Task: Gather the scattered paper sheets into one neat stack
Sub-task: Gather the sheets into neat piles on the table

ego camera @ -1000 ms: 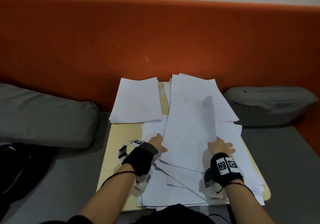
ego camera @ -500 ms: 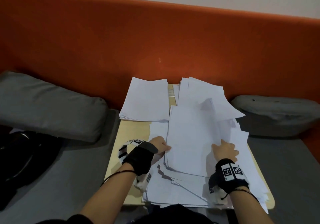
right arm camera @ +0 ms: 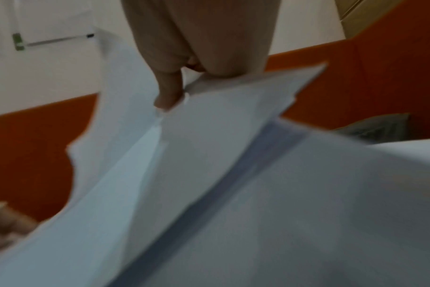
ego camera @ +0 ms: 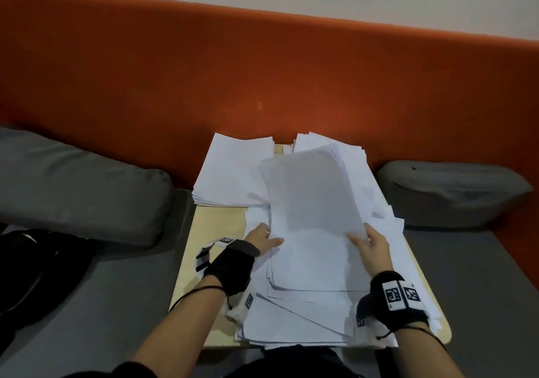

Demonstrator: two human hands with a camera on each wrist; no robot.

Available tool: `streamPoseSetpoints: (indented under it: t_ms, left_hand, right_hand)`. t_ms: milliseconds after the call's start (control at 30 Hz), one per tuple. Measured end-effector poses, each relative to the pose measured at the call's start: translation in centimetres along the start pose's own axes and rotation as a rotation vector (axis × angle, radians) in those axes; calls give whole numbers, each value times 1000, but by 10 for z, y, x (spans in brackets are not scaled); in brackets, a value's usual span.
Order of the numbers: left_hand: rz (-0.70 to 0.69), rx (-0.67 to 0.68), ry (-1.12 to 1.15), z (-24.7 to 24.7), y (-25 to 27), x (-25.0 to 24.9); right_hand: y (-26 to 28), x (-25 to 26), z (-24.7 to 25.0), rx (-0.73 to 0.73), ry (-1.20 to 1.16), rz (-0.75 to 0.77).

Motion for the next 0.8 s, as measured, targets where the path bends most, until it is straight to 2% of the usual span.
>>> streamPoseSetpoints:
  t_ms: [133, 233, 300, 367, 467, 533, 567, 633, 733, 800]
  left_hand:
    - [-41, 58, 597, 12, -1, 1]
    - [-69, 252, 775, 13, 1, -6]
    - [-98, 348, 761, 12, 8, -18]
    - [-154, 264, 674, 16, 14, -29]
    - [-195, 34, 631, 27, 14, -37]
    - [-219, -24, 634, 30, 13, -41]
    - [-237, -54, 631, 33, 17, -45]
    - [-316, -131, 644, 43, 29, -57]
    - [-417, -225, 699, 62, 50, -79]
    - [-469, -222, 744, 74, 63, -92]
  right_hand:
    - [-18, 10, 16, -18, -219, 14]
    - [-29, 12, 16, 8, -322, 1]
    - [-33, 10, 10, 35, -338, 1]
    - [-40, 9, 2, 38, -297, 13]
    - [-50, 3, -2, -47, -224, -31]
    - [-54, 3, -2, -37, -257, -117]
    - [-55, 7, -2, -7, -270, -104]
    - [-60, 26, 5, -2, -277, 18]
    - [-64, 60, 21, -94, -354, 187]
    - [-68, 77, 27, -117, -428, 256]
Point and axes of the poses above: each hand's wrist, its own y-axis away from the middle knuckle, its own z-axis out of the back of the hand, x = y × z, the point moved 5 cm from there along -y, towards the middle knuckle, and after that the axes turned 12 degrees about z, right-handed, at the moved point
